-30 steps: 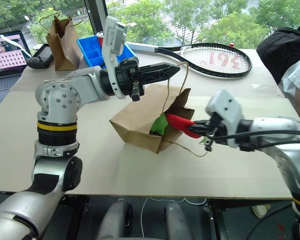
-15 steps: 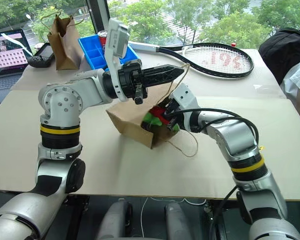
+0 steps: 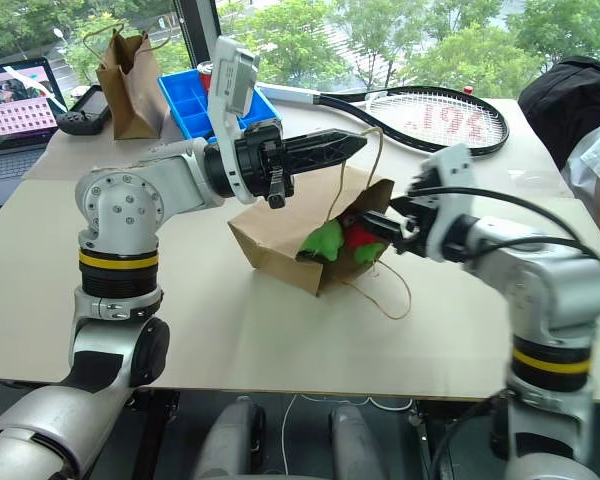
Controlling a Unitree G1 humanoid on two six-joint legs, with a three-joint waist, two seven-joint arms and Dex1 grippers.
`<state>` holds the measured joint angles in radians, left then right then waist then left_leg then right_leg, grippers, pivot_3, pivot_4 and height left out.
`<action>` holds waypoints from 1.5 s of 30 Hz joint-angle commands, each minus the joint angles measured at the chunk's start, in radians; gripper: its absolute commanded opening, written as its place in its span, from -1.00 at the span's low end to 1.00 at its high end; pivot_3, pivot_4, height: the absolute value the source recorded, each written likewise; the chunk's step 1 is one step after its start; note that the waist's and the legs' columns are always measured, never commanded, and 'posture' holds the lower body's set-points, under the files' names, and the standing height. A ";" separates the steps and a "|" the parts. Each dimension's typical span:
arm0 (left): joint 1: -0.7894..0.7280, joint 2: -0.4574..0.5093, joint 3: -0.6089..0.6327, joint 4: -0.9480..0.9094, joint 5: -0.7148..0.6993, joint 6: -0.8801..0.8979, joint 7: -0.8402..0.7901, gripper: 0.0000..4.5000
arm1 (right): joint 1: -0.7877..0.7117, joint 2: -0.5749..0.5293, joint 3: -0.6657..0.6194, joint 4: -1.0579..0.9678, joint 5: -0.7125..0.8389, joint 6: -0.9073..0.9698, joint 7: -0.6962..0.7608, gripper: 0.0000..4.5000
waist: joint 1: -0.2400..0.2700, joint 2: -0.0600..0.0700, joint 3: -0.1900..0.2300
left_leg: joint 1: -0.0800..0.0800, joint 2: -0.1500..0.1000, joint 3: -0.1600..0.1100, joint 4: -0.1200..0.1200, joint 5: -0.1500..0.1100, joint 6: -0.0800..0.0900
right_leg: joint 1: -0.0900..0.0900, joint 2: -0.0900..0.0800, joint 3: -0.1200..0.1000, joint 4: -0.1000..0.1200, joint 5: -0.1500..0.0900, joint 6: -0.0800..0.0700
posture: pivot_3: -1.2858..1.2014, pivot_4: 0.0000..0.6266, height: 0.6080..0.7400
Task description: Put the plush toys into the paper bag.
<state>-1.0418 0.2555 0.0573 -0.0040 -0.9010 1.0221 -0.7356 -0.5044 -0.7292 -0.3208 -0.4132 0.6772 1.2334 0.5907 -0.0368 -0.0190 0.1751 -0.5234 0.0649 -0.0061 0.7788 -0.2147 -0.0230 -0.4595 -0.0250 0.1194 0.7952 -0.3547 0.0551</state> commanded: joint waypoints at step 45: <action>0.002 0.140 0.076 0.133 0.163 -0.215 -0.032 -1.00 | -0.074 0.027 -0.093 0.176 0.577 -0.194 -0.059 -0.99 | 0.008 0.001 0.001 | -0.001 0.000 -0.001 -0.001 0.000 0.000 | 0.000 0.001 0.000 -0.002 0.000 0.000 | 0.03 -0.52 -0.16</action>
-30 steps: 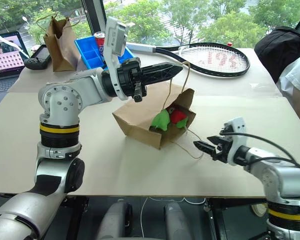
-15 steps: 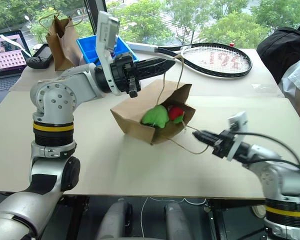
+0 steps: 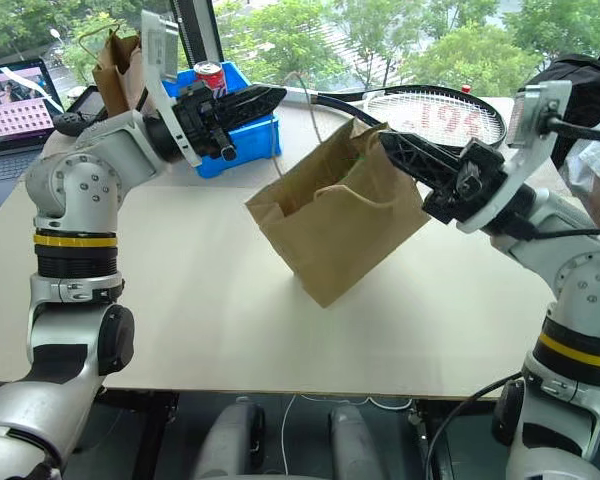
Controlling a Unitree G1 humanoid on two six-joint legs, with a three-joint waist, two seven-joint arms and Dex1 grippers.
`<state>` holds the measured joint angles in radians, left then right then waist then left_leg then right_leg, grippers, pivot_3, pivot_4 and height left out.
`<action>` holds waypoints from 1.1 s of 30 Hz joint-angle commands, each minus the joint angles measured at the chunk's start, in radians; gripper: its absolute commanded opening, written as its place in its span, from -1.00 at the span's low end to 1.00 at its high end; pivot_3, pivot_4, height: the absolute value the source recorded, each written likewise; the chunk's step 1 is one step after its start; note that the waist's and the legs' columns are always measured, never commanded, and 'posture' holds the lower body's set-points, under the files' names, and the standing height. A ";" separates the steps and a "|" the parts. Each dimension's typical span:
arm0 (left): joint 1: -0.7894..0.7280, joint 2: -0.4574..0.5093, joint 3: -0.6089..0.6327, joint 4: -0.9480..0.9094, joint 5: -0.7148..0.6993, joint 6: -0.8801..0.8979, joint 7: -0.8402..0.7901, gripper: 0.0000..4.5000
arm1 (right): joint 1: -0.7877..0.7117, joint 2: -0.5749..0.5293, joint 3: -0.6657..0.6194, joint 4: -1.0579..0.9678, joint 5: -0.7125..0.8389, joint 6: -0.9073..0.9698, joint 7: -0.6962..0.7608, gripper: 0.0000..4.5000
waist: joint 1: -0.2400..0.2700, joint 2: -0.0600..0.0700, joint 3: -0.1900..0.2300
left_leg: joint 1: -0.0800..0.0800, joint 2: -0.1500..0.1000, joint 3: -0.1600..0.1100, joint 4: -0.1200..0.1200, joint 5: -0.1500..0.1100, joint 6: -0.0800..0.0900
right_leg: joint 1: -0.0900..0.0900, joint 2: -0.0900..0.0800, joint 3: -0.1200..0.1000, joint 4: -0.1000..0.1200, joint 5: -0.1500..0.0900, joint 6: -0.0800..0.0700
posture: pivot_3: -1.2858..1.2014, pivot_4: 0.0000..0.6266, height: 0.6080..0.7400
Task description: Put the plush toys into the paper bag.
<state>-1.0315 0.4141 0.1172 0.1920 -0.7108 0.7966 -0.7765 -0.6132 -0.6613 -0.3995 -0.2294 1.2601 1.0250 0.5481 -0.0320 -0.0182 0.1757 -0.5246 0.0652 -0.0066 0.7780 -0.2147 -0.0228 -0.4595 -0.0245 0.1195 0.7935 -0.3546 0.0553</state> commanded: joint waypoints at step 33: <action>0.276 0.306 0.018 -0.205 -0.044 -0.045 -0.436 1.00 | 0.303 -0.389 -0.256 -0.033 -0.206 -0.096 0.127 0.99 | 0.000 0.000 0.000 | 0.003 0.000 0.001 -0.011 0.000 0.000 | 0.001 0.000 0.000 -0.007 0.000 -0.001 | 0.03 -0.52 -0.16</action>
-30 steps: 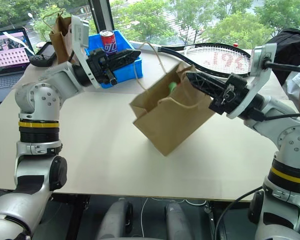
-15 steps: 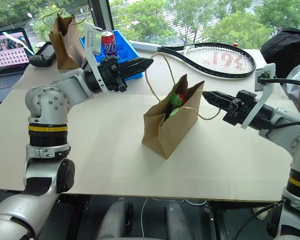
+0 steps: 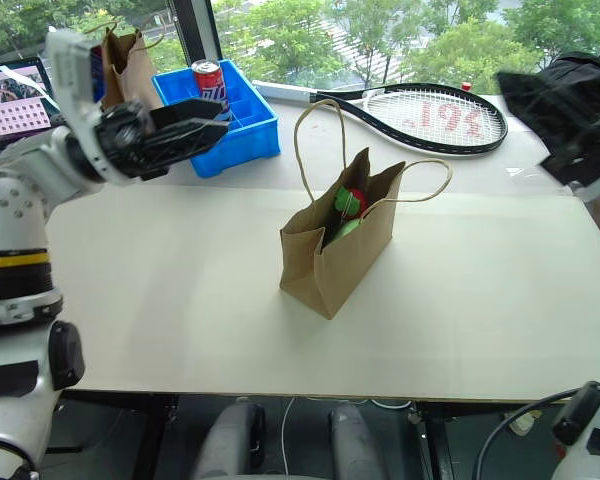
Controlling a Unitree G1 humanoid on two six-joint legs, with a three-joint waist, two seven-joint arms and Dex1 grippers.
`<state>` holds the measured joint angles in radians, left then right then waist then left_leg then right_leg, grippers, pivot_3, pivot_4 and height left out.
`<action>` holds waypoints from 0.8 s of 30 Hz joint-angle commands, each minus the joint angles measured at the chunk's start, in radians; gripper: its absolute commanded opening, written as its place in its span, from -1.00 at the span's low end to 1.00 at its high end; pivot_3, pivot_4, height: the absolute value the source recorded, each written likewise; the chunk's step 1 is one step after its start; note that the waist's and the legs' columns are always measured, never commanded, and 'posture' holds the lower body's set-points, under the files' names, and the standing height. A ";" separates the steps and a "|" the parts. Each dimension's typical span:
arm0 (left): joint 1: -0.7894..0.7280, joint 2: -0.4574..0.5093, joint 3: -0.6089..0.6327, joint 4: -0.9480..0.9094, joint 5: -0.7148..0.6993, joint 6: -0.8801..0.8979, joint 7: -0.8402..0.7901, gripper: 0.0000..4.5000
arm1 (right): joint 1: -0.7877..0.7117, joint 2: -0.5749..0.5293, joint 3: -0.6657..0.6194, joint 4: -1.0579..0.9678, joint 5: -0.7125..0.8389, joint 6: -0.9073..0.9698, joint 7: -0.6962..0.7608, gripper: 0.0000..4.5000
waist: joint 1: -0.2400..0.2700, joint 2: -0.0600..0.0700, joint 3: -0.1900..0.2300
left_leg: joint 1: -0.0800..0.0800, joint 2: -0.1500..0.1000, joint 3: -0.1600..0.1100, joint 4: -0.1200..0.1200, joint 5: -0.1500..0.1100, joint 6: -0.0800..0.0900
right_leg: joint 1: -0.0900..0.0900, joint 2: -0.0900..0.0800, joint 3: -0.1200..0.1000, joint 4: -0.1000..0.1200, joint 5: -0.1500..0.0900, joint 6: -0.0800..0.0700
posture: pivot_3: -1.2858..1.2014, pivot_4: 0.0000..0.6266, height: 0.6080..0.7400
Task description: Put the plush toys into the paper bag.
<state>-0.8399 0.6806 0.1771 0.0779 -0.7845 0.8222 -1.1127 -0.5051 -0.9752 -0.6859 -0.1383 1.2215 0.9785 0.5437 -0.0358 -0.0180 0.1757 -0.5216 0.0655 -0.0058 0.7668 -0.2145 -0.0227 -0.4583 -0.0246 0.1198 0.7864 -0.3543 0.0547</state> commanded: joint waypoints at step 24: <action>0.253 -0.269 -0.239 -0.229 0.129 -0.161 0.136 1.00 | 0.225 0.325 0.654 -0.324 -0.703 -0.402 0.063 -0.98 | -0.003 -0.001 0.000 | 0.002 0.000 0.001 0.001 0.004 0.002 | 0.001 0.001 0.001 0.000 0.004 -0.001 | 0.03 -0.52 -0.16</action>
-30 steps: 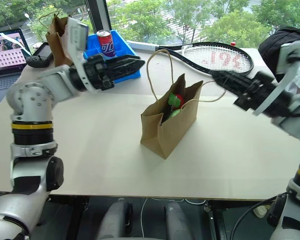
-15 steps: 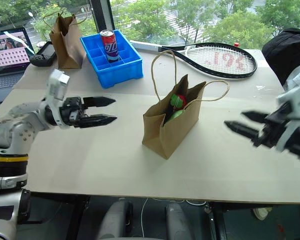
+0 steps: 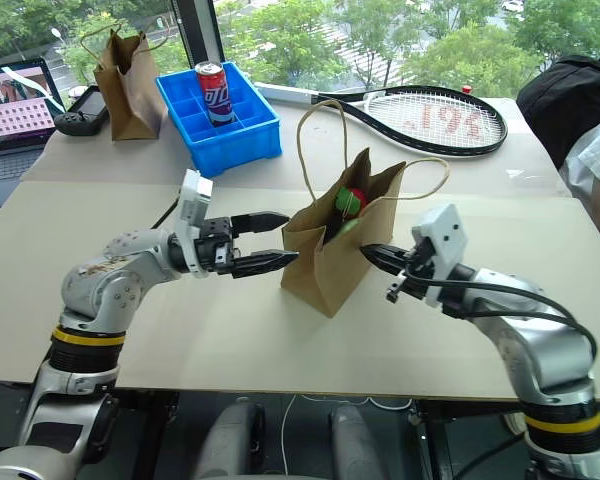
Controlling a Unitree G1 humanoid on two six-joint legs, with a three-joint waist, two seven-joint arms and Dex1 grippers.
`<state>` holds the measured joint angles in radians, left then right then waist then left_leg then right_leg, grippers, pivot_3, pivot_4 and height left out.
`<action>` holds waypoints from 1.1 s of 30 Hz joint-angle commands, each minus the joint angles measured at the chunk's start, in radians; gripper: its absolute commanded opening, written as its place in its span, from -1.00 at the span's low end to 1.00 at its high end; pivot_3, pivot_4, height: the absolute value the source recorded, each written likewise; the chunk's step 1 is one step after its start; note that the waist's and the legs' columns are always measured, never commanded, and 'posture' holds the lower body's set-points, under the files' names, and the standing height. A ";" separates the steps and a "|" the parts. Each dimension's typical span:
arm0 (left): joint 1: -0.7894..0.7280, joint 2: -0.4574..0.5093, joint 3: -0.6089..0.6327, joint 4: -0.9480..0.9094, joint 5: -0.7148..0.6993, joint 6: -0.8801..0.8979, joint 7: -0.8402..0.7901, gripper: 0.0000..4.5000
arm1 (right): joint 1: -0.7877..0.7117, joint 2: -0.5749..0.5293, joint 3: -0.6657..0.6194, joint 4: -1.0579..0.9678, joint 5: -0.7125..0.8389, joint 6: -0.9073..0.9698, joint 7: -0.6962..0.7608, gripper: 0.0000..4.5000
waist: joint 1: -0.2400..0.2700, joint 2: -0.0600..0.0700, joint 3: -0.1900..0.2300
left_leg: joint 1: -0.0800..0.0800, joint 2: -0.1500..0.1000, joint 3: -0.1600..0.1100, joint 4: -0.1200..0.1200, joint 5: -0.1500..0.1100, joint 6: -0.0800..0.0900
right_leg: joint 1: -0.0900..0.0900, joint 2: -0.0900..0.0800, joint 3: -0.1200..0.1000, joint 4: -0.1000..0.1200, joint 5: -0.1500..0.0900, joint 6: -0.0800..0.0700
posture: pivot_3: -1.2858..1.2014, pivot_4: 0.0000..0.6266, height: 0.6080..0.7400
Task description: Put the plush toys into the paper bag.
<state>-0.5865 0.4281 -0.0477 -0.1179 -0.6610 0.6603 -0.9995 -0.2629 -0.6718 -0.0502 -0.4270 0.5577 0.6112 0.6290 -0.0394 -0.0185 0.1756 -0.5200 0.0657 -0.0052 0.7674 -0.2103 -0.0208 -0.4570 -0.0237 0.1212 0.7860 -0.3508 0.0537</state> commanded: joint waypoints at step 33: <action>-0.273 0.098 -0.085 0.383 0.133 -0.315 -0.581 -0.97 | 0.467 -0.339 -0.476 -0.112 -0.009 0.095 0.274 -1.00 | 0.017 0.000 0.000 | 0.001 -0.001 0.000 0.000 0.000 0.000 | 0.001 0.000 -0.001 -0.001 -0.001 0.001 | 0.03 -0.52 -0.16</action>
<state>-0.8222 0.5215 -0.1200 0.2298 -0.5429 0.4055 -1.5004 0.1938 -0.9982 -0.4635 -0.5442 0.5713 0.7496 0.8810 -0.0224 -0.0188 0.1755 -0.5181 0.0652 -0.0053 0.7676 -0.2099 -0.0205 -0.4552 -0.0238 0.1207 0.7856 -0.3516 0.0548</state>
